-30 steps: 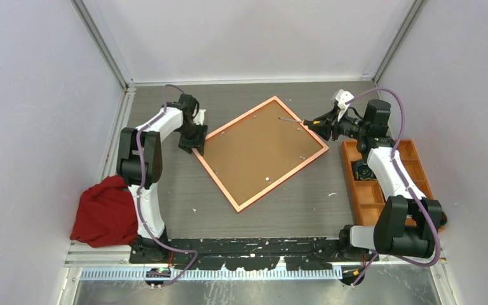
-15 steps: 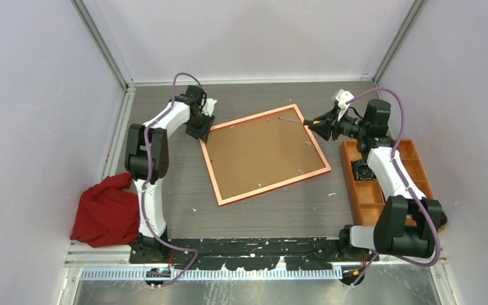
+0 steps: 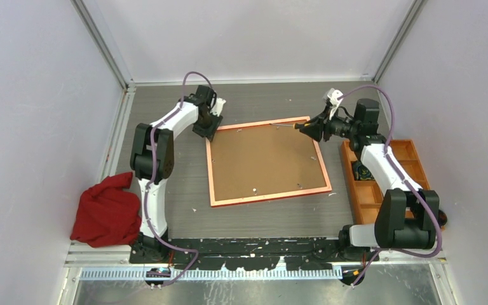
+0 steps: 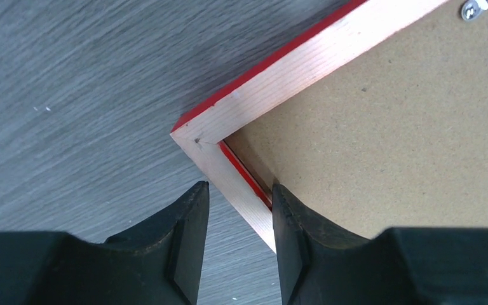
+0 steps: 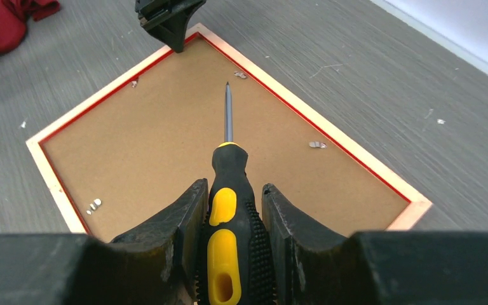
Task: Take the photo out of the frame
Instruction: Adjust the photo frame at the center of the board.
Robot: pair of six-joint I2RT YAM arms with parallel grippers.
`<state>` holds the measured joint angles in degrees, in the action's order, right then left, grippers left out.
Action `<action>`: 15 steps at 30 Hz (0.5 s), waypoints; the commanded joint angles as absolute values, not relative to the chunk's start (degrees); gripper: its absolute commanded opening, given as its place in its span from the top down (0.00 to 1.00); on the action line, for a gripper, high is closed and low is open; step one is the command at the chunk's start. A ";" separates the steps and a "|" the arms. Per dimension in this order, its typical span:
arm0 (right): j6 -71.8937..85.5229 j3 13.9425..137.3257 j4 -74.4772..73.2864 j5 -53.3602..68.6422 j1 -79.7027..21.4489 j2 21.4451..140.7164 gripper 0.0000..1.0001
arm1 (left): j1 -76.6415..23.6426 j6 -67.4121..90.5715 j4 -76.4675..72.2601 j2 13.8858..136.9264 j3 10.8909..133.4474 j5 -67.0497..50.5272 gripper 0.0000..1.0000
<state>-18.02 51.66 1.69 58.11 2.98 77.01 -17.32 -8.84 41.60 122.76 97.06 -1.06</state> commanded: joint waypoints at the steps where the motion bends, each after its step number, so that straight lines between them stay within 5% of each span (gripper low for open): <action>1: -9.53 56.16 4.92 51.91 -1.48 77.44 0.99 | -14.44 -1.66 42.88 122.70 95.40 -2.97 0.57; 15: -11.23 62.03 -3.08 22.84 -32.45 81.24 0.99 | -11.65 1.63 35.36 115.40 85.93 -20.88 0.47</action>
